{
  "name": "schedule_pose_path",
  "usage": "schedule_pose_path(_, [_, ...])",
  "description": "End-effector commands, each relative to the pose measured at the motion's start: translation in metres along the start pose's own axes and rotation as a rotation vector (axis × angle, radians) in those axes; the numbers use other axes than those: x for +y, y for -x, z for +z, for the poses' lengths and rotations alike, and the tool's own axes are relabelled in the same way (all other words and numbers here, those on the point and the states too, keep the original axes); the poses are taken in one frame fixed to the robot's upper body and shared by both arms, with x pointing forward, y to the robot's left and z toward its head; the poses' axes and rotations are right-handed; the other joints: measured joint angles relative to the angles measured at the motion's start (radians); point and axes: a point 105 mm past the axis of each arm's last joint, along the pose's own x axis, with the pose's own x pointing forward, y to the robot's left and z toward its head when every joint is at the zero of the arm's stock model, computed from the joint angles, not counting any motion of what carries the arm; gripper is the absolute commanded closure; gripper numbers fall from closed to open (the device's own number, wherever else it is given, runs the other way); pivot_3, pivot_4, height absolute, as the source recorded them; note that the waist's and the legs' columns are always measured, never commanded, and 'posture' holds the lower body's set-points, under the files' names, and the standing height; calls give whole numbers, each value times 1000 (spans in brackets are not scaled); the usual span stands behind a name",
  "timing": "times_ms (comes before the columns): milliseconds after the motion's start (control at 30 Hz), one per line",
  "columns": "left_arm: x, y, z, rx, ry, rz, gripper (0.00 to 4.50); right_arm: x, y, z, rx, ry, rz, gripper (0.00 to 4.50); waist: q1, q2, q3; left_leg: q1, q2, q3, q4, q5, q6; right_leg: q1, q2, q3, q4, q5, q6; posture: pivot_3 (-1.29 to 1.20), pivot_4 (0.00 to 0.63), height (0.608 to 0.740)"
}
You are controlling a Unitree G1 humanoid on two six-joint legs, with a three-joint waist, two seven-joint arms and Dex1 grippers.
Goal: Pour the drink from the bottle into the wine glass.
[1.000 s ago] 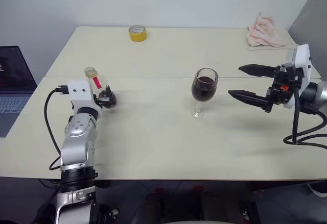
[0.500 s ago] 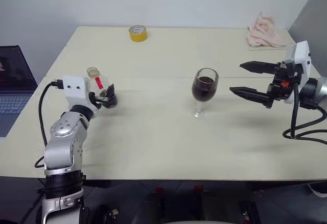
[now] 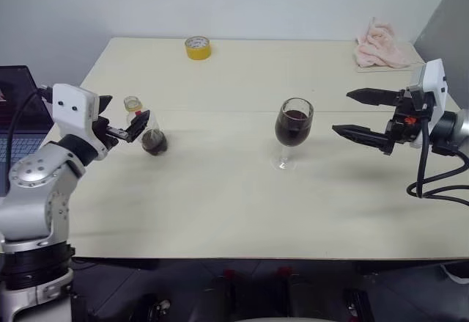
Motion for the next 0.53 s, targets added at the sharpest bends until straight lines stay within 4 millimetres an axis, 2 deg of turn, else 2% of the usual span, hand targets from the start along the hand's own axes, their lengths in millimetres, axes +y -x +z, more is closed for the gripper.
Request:
schedule_pose_path(33, [4,7,32,-77,-39,-64,6,-5,8,12,-9,60,-17,0,0,0,0,0,0,0,0,0,0,0,0,0,0,0,0,0,150,740])
schedule_pose_path(167, [-13,11,51,-111,-19,-220,6,-9,14,9,11,65,-32,0,0,0,0,0,0,0,0,0,0,0,0,0,0,0,0,0,150,740])
schedule_pose_path(233, [-22,15,54,-106,-2,-311,6,-11,17,9,21,67,-38,0,-1,0,0,0,0,0,0,0,0,0,0,0,0,0,0,0,150,740])
schedule_pose_path(367, [-40,24,51,-48,59,-473,6,-12,21,5,42,60,-36,0,-5,1,0,0,1,0,0,0,0,0,0,0,0,0,0,0,150,740])
schedule_pose_path(533, [-46,26,51,-24,63,-545,6,-12,21,3,44,57,-33,0,-4,1,1,0,1,0,0,0,0,0,1,0,0,0,0,0,150,740])
